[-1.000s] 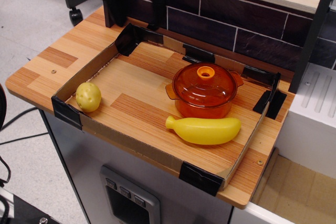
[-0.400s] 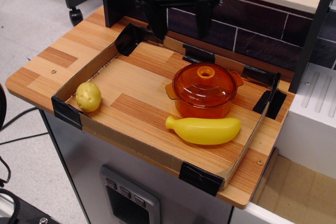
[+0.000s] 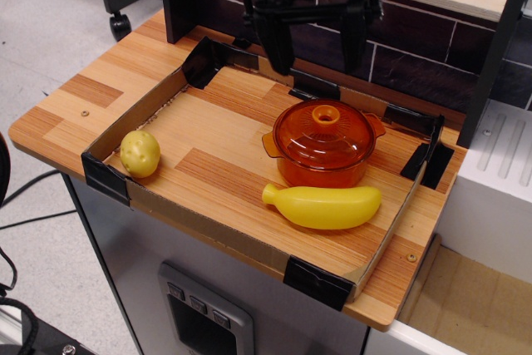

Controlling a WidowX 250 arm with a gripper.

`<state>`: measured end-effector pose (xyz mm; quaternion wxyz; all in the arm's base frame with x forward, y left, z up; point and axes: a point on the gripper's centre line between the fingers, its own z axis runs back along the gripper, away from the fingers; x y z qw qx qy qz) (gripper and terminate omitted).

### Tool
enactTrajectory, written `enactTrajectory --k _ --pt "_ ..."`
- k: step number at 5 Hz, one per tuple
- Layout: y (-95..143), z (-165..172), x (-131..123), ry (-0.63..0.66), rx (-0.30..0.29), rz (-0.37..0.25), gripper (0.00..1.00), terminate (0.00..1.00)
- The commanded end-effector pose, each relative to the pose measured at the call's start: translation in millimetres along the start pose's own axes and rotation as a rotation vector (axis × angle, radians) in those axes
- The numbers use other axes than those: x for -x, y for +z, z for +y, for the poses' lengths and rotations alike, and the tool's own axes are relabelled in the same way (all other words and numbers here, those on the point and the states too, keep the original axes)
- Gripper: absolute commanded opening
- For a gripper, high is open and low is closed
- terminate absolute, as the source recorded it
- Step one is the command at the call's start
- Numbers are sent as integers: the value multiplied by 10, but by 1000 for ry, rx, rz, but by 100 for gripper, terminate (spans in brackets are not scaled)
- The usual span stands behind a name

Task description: Take lid off pot

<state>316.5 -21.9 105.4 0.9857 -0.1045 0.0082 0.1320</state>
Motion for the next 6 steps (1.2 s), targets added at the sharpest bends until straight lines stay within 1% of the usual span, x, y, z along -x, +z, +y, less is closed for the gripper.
enactTrajectory --k 1,3,4,5,6 --pt "-89 -63 28 -14 -44 -42 100 0" --pt "-299 -42 34 -11 -89 -35 100 0" --pt "-356 -29 28 -7 -101 -28 100 0" --pt "-379 -18 25 -12 -102 -35 0 0" --pt "-339 -9 45 -20 -97 -50 0 0"
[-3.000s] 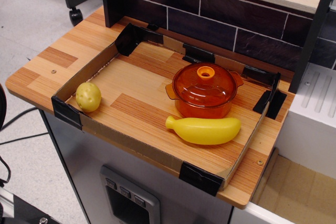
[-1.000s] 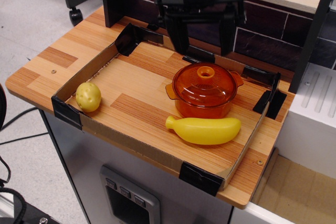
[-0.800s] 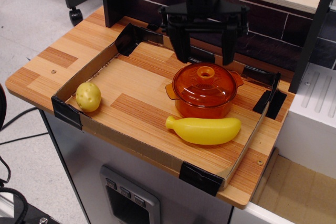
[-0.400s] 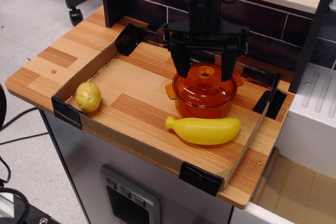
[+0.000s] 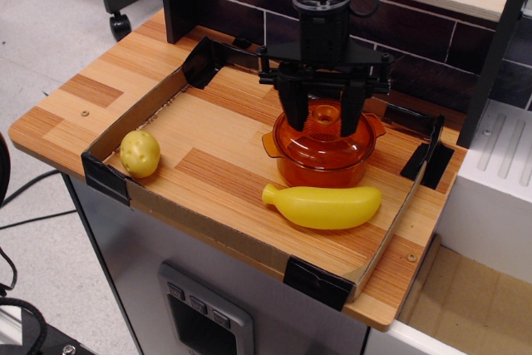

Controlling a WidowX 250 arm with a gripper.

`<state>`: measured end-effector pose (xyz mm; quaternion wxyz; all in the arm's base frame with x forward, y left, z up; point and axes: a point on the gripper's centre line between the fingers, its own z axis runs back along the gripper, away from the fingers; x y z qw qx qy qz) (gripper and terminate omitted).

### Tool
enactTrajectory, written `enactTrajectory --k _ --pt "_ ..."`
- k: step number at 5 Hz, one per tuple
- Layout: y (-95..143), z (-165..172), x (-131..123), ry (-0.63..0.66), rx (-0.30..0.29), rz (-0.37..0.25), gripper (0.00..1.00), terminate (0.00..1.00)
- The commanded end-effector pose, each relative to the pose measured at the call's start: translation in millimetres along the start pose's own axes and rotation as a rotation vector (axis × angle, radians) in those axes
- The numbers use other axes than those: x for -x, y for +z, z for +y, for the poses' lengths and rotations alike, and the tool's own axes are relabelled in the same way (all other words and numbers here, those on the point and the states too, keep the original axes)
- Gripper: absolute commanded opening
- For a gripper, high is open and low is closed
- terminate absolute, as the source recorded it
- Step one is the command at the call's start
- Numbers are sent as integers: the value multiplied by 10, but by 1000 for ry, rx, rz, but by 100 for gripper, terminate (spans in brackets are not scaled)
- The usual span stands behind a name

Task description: Take lid off pot

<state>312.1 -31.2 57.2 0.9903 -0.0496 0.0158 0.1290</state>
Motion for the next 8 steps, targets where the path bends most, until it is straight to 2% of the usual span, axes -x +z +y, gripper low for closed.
enactTrajectory --k 1,3,4,5,6,7,8 --pt "201 -14 14 -11 31 -54 0 0" --pt "567 21 -28 3 120 -82 0 0" --pt "785 181 -108 53 131 -134 0 0" --pt "822 495 -244 105 94 -158 0 0" --pt "790 824 -378 136 77 -116 0 0" --pt "628 1058 -474 139 29 -68 0 0" --pt "513 1196 -547 151 -12 -65 0 0"
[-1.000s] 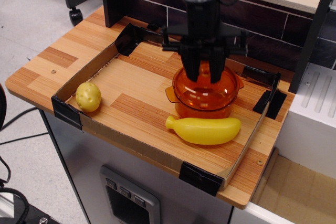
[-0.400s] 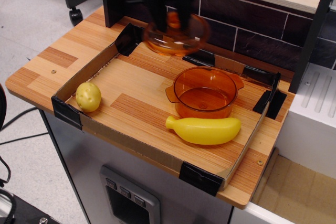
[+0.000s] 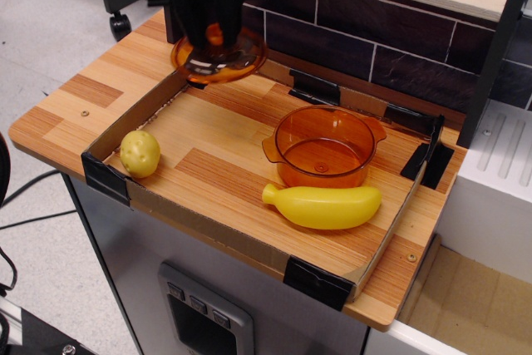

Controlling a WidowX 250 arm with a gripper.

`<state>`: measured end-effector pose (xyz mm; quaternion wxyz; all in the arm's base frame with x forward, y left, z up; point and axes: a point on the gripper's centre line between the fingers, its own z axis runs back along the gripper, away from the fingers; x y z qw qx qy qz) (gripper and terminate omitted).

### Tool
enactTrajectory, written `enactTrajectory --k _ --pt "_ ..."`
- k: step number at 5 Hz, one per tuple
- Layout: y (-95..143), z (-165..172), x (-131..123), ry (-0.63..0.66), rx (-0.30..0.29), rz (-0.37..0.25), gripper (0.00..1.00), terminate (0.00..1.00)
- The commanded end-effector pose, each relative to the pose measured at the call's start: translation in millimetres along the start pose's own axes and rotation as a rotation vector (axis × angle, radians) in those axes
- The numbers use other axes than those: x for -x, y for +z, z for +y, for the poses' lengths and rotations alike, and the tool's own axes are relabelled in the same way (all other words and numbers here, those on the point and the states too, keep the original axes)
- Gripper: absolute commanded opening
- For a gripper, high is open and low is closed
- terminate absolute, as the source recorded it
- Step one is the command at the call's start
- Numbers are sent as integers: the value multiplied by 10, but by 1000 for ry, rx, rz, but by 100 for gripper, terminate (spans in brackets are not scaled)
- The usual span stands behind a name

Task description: Take lid off pot

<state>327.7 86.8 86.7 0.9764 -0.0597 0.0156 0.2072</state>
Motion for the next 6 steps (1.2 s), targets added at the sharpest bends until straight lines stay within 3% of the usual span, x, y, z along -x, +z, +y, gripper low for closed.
enactTrajectory --k 1,2,5,6 --pt "-11 148 -166 -24 -52 -66 0 0" --pt "-126 137 -207 -28 -68 -63 0 0" --pt "-180 -79 -223 -45 -53 -80 0 0" --pt "-210 -92 -243 -37 -75 -80 100 0"
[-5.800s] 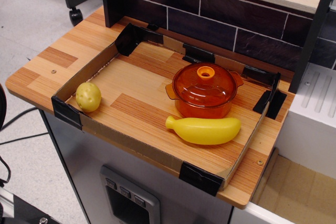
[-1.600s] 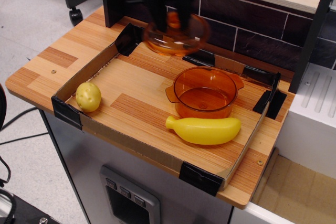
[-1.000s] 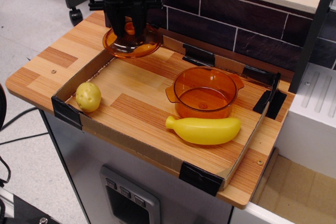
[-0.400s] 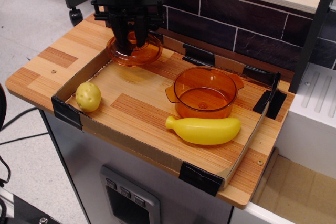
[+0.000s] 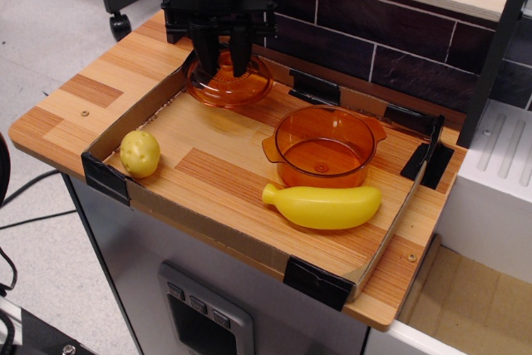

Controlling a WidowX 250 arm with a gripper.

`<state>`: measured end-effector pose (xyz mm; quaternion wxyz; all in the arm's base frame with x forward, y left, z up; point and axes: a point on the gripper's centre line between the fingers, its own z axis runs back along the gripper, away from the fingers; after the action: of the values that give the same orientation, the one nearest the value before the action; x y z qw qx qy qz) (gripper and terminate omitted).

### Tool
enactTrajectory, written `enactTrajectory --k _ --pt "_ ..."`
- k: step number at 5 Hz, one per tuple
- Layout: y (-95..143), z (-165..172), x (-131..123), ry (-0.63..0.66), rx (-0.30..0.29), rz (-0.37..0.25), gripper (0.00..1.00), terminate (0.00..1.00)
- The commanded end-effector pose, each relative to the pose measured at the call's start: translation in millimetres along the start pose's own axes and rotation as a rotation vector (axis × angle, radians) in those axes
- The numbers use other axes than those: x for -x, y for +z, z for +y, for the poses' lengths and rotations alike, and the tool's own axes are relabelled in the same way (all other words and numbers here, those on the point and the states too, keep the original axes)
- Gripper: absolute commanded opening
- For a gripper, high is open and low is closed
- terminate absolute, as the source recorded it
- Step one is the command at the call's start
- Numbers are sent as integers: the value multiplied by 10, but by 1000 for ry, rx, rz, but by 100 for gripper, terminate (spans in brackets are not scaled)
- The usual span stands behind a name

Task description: Take lid off pot

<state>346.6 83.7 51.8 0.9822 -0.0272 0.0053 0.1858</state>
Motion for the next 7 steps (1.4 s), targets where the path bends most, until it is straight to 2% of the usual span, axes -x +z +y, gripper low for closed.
enactTrajectory --k 1,3,4,5,6,7 --pt "147 8 -89 7 -30 -52 100 0" --pt "236 -4 -54 -3 -19 -48 100 0" --pt "441 -27 -20 22 -40 -86 100 0" --pt "737 22 -3 65 -68 -93 100 0" --pt "1047 153 -21 95 -59 -66 100 0" --pt "1047 153 -21 95 -59 -66 100 0"
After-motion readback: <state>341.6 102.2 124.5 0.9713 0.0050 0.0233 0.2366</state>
